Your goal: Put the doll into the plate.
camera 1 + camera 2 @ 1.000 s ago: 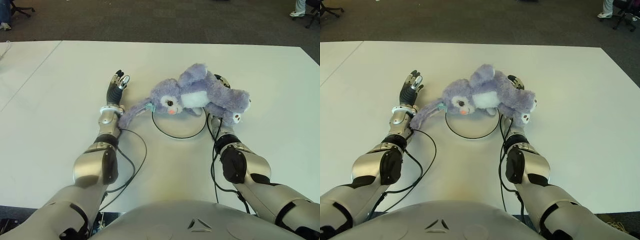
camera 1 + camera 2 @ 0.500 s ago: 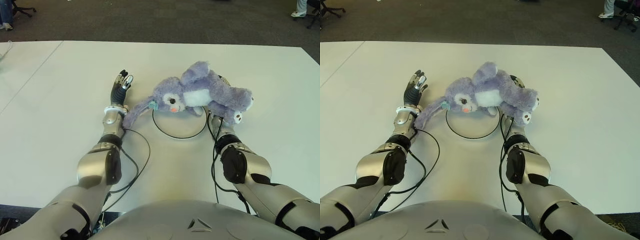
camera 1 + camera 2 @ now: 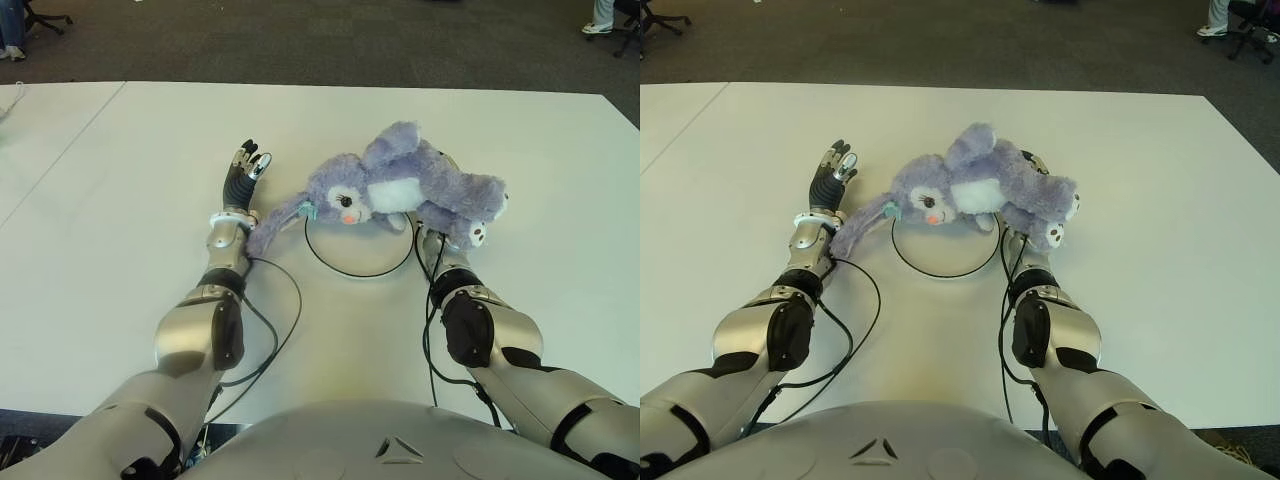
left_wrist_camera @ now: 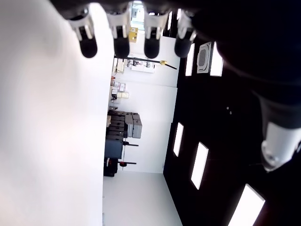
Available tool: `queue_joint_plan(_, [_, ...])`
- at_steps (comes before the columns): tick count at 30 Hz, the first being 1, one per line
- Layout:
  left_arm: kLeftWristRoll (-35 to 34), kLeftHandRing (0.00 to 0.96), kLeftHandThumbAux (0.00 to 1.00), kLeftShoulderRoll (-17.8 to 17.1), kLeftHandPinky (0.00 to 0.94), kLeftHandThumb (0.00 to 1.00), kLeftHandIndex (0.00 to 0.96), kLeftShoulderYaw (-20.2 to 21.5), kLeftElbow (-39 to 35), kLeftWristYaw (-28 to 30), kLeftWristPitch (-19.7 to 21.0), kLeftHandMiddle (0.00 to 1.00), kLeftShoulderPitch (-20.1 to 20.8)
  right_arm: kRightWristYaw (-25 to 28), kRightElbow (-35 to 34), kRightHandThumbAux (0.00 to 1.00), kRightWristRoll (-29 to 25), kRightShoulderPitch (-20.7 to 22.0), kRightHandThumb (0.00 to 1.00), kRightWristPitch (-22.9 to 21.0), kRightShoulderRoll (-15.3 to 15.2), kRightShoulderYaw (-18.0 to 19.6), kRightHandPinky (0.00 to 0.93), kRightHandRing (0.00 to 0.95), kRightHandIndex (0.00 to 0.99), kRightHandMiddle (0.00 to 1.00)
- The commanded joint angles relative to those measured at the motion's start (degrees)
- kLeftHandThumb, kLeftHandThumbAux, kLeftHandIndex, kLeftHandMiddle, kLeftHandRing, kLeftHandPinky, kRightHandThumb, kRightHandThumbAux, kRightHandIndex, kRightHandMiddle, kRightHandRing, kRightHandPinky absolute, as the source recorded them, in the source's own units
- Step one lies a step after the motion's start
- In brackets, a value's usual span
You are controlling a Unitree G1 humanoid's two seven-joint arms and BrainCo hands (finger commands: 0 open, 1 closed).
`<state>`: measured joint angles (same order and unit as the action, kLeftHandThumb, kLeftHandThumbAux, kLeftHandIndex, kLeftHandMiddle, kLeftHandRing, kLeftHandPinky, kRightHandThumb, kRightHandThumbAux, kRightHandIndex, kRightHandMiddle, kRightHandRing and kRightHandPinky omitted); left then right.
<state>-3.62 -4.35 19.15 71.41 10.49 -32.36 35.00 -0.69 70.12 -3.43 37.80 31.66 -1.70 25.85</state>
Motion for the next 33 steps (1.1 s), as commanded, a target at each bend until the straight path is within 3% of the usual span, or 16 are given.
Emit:
queue_joint_plan(1, [1.8,0.003,0.57,6.02,0.027,0.0,0.004,-1.53,6.5,-2.13,5.74,0.01,-10.84,-1.2,7.87,0.861,-0.39,-14.15,0.501,-7.01,2.63,0.43,0.212,0.207,0.284,0.227])
queue_joint_plan(22, [2.63,0.015,0.546,5.75,0.033,0.0,0.019,-1.58,6.42,-2.68,5.96,0.023,-10.56,-0.64,7.86,0.863,-0.75,-14.15,0.452,-7.11,2.7,0.66,0.194,0.202,0.266,0.221])
queue_joint_plan(33, [2.9,0.012,0.564,5.53,0.024,0.0,0.015,-1.52,6.6,-2.76,6.7,0.021,-10.53,-0.87,7.89,0.854,-0.88,-14.04,0.482,-7.44,2.78,0.79,0.196,0.202,0.272,0.223])
